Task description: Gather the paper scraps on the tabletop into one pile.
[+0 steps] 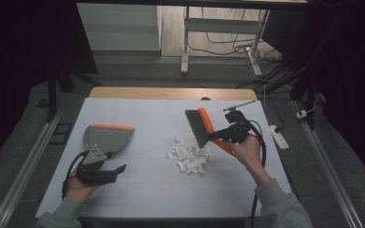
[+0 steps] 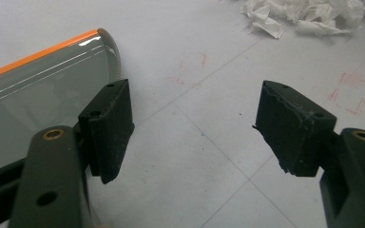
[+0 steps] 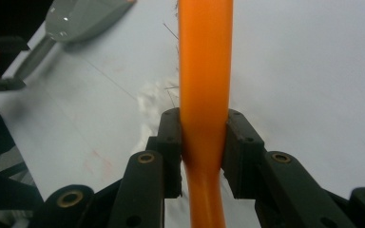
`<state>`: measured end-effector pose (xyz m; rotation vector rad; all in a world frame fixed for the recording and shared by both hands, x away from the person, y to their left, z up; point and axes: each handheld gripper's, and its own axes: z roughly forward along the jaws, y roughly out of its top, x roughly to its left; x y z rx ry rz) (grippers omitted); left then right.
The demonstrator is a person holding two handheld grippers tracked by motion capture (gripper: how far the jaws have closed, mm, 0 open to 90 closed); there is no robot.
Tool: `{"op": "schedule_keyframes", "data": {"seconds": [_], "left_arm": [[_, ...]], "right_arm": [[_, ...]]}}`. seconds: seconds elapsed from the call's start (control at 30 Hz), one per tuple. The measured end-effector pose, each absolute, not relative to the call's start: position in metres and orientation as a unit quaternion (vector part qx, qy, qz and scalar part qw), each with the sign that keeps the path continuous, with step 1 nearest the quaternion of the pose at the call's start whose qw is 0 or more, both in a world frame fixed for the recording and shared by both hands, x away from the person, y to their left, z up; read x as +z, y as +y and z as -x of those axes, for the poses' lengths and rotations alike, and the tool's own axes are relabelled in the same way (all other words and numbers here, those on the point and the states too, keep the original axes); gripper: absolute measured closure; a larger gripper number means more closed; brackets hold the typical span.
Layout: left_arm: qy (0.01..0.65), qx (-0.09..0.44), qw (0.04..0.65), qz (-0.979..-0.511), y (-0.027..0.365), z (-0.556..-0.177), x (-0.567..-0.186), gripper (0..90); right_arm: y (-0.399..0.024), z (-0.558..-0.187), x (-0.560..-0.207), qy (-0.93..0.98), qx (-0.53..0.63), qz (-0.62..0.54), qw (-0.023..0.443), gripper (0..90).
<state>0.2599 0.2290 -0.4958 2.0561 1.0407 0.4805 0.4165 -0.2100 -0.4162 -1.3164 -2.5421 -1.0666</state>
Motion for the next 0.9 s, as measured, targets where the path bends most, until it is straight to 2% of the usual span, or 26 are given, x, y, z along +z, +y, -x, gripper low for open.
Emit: {"op": "schedule_keyframes", "data": {"seconds": [0.23,0.53,0.9], "left_arm": [[0.407,0.187,0.379,-0.810,0.225,-0.261,-0.495,29.2],[0.405,0.185,0.378,-0.812,0.222,-0.262,-0.493,29.1],[0.404,0.183,0.379,-0.813,0.222,-0.262,-0.493,29.0]], "right_arm": [[-0.264,-0.389,-0.430,-0.817,-0.370,0.442,0.016,71.0],[-0.304,-0.353,-0.446,-0.814,-0.375,0.443,-0.024,71.0],[-0.309,-0.342,-0.454,-0.815,-0.390,0.427,-0.043,70.9]]}}
